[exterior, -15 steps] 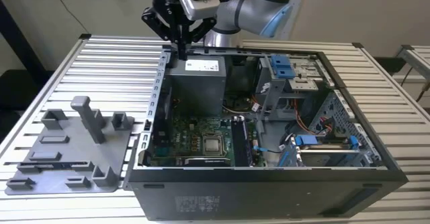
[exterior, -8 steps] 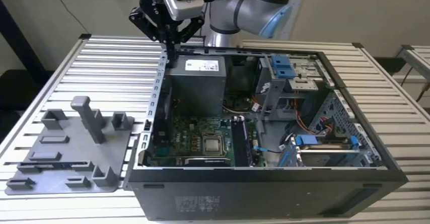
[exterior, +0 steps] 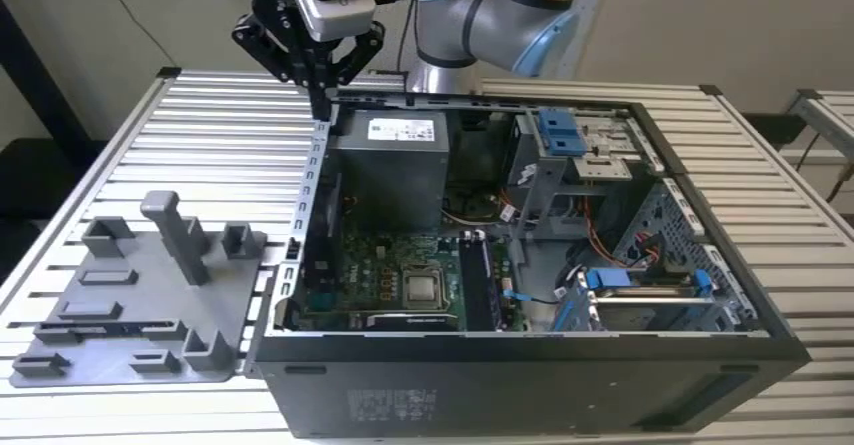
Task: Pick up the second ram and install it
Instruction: 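Reach for the second ram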
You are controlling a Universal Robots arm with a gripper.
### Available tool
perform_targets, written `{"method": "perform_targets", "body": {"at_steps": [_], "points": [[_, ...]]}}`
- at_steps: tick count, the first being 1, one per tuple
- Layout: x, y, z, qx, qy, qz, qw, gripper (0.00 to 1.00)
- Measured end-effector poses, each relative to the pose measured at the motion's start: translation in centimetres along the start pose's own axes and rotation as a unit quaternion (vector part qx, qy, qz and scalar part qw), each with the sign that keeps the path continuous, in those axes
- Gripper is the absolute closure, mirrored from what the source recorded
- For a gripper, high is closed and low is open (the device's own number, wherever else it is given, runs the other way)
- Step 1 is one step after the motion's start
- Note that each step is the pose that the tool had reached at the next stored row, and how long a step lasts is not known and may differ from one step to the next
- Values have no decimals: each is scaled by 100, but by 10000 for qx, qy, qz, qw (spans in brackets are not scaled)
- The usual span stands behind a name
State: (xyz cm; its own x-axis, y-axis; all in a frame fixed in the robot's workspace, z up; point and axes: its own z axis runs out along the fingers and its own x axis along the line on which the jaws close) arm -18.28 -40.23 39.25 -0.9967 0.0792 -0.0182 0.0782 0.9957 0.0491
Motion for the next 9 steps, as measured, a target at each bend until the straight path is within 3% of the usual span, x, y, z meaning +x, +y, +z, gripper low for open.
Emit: {"method": "perform_targets", "body": {"at_steps": [9], "points": [[232,-48,-4,1,11,1,10000,89]]}}
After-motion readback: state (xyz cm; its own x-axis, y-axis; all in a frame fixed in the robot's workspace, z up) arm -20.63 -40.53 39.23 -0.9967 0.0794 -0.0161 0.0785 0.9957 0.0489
